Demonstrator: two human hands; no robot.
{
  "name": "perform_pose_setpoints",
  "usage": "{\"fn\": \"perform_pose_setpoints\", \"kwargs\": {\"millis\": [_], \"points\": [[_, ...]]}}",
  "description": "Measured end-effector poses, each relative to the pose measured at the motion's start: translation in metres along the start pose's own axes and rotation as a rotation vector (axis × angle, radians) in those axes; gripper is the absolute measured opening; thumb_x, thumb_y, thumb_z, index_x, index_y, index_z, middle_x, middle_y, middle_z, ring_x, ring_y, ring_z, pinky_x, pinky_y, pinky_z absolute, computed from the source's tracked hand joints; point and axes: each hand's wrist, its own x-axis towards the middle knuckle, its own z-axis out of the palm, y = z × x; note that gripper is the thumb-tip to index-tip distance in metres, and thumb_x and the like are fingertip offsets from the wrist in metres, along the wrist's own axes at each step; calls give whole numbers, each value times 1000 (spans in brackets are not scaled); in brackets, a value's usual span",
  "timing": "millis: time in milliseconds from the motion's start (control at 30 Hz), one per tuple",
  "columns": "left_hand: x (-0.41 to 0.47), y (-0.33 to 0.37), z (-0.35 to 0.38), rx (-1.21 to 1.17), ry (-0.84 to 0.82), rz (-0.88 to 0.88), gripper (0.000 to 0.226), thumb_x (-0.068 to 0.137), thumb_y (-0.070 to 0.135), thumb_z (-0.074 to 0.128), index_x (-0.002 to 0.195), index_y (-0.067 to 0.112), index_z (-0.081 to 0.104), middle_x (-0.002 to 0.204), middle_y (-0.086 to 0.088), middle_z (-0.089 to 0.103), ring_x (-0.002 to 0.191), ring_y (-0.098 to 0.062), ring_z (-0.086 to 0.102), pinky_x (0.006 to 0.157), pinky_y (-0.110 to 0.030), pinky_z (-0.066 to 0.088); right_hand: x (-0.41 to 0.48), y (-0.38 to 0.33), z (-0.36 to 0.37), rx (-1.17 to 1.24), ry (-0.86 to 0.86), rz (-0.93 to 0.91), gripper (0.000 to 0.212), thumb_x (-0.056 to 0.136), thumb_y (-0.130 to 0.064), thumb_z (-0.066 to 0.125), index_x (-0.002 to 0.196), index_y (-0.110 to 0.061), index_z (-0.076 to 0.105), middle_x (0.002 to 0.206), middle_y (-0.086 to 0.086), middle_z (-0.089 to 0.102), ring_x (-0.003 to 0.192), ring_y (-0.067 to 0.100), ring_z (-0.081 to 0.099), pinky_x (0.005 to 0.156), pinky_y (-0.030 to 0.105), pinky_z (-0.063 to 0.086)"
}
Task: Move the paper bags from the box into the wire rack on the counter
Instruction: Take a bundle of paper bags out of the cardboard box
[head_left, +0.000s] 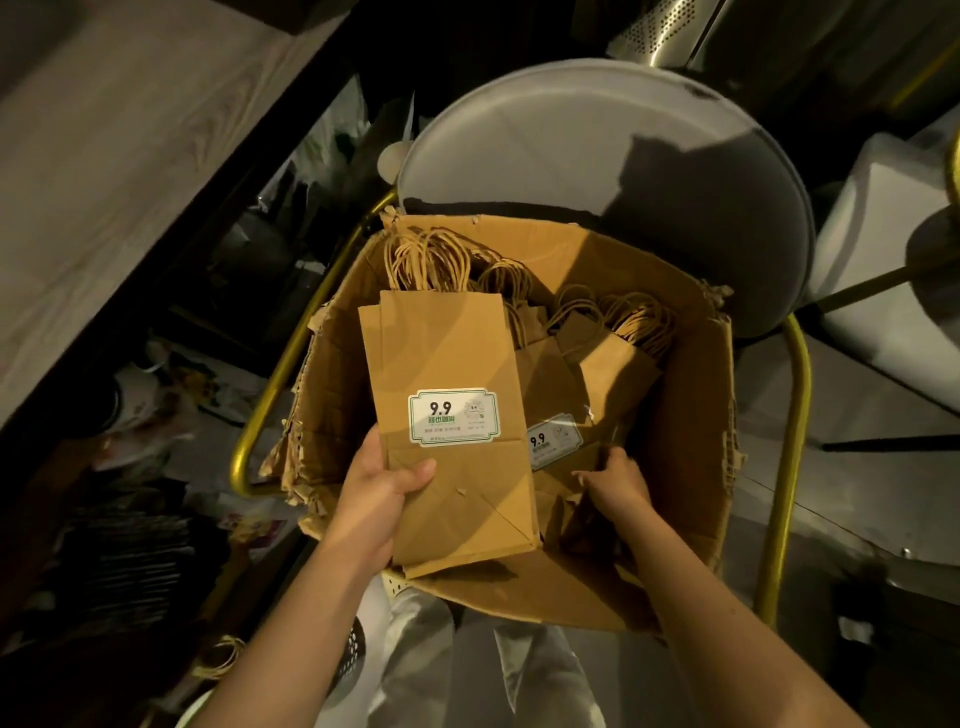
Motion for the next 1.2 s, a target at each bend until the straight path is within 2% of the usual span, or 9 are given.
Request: {"fn": "perform_pose_setpoints", "kwargs": {"millis": [100, 233, 333, 600, 767, 833, 900, 1000, 1200], "points": [[-2, 1, 0, 14, -8, 10, 48, 84, -12, 56, 109, 29, 56, 103, 2, 70, 97, -18, 65, 74, -33, 52, 2, -1, -1, -6, 47, 14, 58, 88, -21, 68, 139, -15, 42, 136, 10, 44, 117, 30, 55, 86, 35, 50], [-2, 0, 2, 34, -1, 14, 48, 84, -10, 57, 110, 29, 54, 105, 1, 69, 98, -18, 65, 74, -32, 51, 2, -4, -8, -10, 96, -18, 55, 89, -25, 67, 138, -17, 45, 137, 9, 44, 124, 30, 49, 99, 41, 46], [-2, 0, 2, 40, -2, 8, 48, 84, -10, 57, 114, 28, 55, 108, -1, 69, 101, -21, 64, 78, -37, 51, -1, -7, -8, 60, 36, -46, 50, 90, -28, 66, 136, -15, 49, 134, 7, 52, 123, 29, 52, 100, 43, 47], [-4, 1, 4, 48, -4, 12, 49, 84, -11, 57, 117, 26, 54, 111, -2, 69, 105, -24, 63, 89, -46, 51, -25, -19, -16, 55, 40, -207, 21, 94, -25, 59, 115, -26, 56, 104, -7, 60, 105, 21, 60, 89, 45, 53], [-6, 4, 7, 56, 13, -3, 49, 84, -9, 58, 114, 30, 54, 109, 1, 68, 105, -23, 62, 91, -47, 49, -54, -30, -43, 70, 164, -383, 23, 98, -27, 51, 118, -39, 53, 92, -21, 56, 84, 2, 57, 68, 26, 45], [-7, 6, 8, 47, 16, -6, 49, 84, -9, 59, 112, 31, 55, 108, 1, 68, 105, -23, 62, 89, -47, 50, -67, -30, -56, 91, 213, -428, 28, 98, -31, 52, 126, -36, 52, 96, -22, 54, 82, -1, 52, 71, 25, 44], [-7, 7, 9, 46, 17, -12, 48, 84, -9, 58, 109, 33, 55, 107, 1, 68, 103, -23, 62, 86, -45, 51, -78, -28, -65, 119, 265, -438, 32, 97, -33, 53, 129, -34, 52, 102, -18, 55, 90, 4, 51, 82, 32, 49], [-8, 8, 13, 42, 4, -25, 47, 85, -8, 58, 109, 33, 56, 108, 1, 69, 105, -24, 62, 91, -50, 49, -91, -21, -73, 224, 349, -458, 24, 95, -33, 55, 118, -41, 53, 98, -23, 55, 94, 5, 54, 88, 43, 52], [-6, 10, 15, 6, 7, -23, 45, 85, -7, 59, 109, 31, 57, 108, 0, 69, 105, -24, 62, 93, -52, 48, -113, -18, -88, 636, 347, -455, 14, 94, -28, 58, 106, -34, 59, 105, -9, 61, 98, 13, 59, 76, 32, 49]]}}
